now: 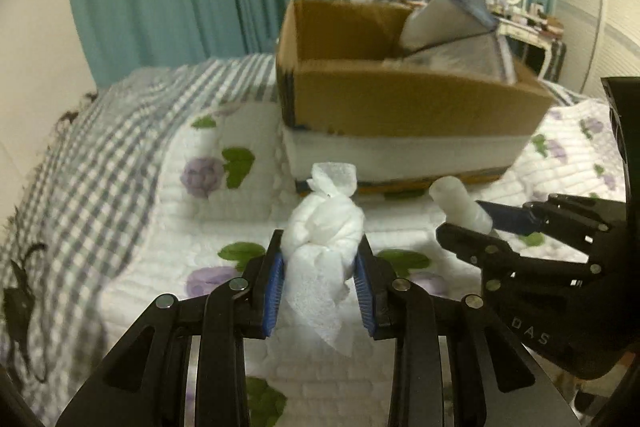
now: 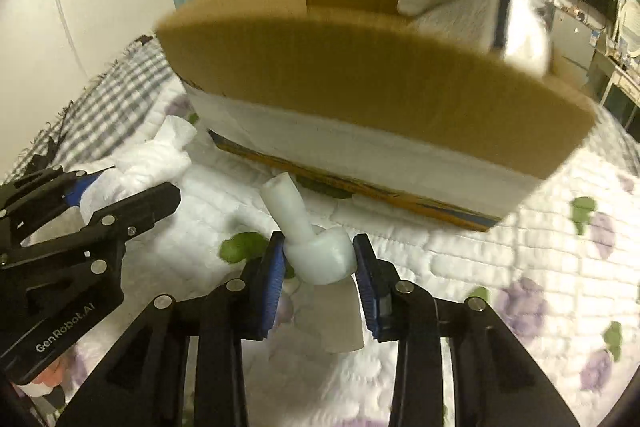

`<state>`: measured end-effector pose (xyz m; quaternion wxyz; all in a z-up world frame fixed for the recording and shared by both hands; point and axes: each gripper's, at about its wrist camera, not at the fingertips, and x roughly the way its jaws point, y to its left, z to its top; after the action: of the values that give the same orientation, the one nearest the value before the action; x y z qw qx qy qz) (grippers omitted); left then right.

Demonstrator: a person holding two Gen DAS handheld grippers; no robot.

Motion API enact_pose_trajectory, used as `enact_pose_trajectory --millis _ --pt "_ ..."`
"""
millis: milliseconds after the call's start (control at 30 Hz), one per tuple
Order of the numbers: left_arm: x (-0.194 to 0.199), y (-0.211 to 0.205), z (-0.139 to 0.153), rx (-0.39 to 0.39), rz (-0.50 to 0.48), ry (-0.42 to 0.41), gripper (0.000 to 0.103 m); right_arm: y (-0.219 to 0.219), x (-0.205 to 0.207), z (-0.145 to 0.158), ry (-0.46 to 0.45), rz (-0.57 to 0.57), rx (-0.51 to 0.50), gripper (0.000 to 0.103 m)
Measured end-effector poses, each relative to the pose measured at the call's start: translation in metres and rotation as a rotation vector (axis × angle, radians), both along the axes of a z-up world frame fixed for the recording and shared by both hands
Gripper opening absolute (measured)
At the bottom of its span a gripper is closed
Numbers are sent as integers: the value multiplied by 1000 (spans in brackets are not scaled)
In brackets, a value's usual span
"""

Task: Organize soft objects
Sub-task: 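Carry the bag bundle and pipe fitting over the box and open both tools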

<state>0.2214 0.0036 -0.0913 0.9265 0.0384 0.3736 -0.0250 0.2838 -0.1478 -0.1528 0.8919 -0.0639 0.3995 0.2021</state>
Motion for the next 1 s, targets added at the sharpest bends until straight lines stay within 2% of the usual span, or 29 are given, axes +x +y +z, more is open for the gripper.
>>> enact_pose_trajectory --millis 167,367,600,733,800,867,1000 --pt "-25 -3 39 16 -37 -67 31 -7 -26 38 -54 -28 11 34" --pt "-43 -8 93 -7 -66 -164 31 -16 -61 106 -161 -47 2 34" --pt "-30 -17 137 -32 -120 -247 31 -23 -72 180 -260 -67 18 34" --pt "2 -17 142 -45 -136 -235 31 -28 -51 208 -275 -85 72 34" --pt "25 -20 137 -37 -140 -217 31 -28 -34 212 -267 -95 88 34" --pt "44 -24 129 -13 -140 -207 31 -25 -13 213 -250 -97 106 34" --pt "86 -32 101 7 -154 -158 31 -18 35 194 -200 -107 130 34"
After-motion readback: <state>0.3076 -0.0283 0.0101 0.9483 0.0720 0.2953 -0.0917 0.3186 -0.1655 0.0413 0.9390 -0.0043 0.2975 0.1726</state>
